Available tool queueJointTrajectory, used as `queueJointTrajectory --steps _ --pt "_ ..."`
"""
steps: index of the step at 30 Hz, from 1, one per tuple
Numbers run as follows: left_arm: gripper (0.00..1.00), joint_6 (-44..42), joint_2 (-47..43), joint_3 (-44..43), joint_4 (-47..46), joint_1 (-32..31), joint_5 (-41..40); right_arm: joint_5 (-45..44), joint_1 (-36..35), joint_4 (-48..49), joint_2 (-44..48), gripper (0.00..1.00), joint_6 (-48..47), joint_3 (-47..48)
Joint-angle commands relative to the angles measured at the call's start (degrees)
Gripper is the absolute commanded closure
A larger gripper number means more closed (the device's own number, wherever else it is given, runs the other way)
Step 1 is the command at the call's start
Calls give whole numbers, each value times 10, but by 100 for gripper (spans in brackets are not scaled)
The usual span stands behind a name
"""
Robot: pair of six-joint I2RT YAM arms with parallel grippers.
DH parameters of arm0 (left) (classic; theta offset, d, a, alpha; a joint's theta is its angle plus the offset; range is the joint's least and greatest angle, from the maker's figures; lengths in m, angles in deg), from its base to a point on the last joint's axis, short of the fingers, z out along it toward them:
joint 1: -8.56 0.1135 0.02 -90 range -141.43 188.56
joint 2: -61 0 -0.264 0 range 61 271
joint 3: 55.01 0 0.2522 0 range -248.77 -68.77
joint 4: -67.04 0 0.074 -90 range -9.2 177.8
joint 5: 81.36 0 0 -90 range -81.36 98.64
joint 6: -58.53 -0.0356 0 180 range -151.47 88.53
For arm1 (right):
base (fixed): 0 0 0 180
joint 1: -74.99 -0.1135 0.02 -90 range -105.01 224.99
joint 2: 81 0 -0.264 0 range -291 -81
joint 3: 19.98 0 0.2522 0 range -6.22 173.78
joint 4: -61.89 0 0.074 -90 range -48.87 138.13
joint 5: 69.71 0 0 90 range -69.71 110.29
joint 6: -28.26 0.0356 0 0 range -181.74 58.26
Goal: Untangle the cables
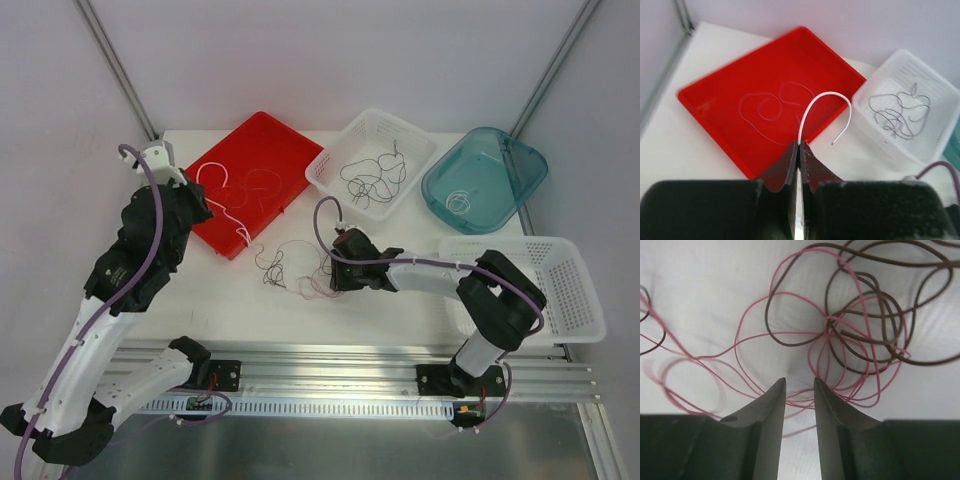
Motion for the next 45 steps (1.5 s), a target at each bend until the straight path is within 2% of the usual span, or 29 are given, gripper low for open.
queueJointTrajectory --steps 1,9,15,18,20,27,33,37,41,45 --pt "100 -123 -5 -53 6 6 -92 -41 23 -32 25 67 14 -33" --pt "100 -233 6 -125 4 6 -198 -59 93 -65 79 68 15 -78" --pt "99 -266 7 -159 4 6 -212 -79 142 -107 133 68 -3 -93" --pt "100 -222 -8 -160 7 6 -142 -77 143 -126 169 67 -24 -85" --pt "100 -207 -21 -147 9 6 -73 -71 138 -138 187 64 -46 -71" --pt "100 -71 -16 -101 12 6 111 -66 100 -193 295 54 -88 1" --pt "100 25 26 -77 6 6 241 4 68 -169 358 42 -112 36" --pt "100 83 53 -45 -21 -1 293 77 52 -87 382 39 -102 32" --pt "100 122 65 -20 -56 -33 292 122 25 -13 379 37 -89 25" --pt "100 142 76 -10 -72 -76 265 127 6 54 355 34 -73 24"
